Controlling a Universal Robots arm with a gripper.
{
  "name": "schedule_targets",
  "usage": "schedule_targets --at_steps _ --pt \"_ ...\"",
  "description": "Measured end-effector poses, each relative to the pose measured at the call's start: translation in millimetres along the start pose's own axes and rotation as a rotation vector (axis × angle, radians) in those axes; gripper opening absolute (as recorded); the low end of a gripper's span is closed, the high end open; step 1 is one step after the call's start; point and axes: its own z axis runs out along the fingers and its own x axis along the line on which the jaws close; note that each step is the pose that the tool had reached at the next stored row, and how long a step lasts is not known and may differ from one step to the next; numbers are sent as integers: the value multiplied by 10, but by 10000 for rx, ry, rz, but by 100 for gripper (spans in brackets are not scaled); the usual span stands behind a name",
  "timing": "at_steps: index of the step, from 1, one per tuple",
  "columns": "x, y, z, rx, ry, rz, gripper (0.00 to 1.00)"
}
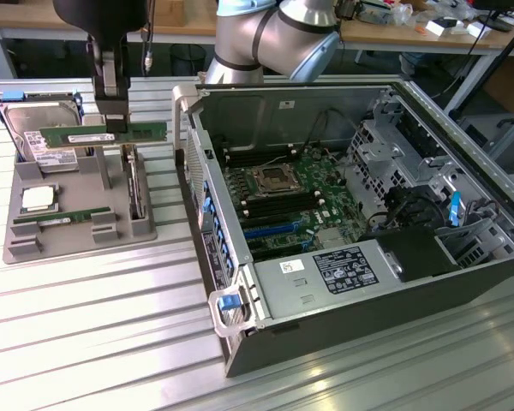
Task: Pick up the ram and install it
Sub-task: 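Pick up the ram and move it above insertion slot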
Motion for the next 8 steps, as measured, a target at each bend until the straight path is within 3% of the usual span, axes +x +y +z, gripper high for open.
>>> schedule_targets --at_steps 8 --pt "-3 -137 -6 0 0 0 12"
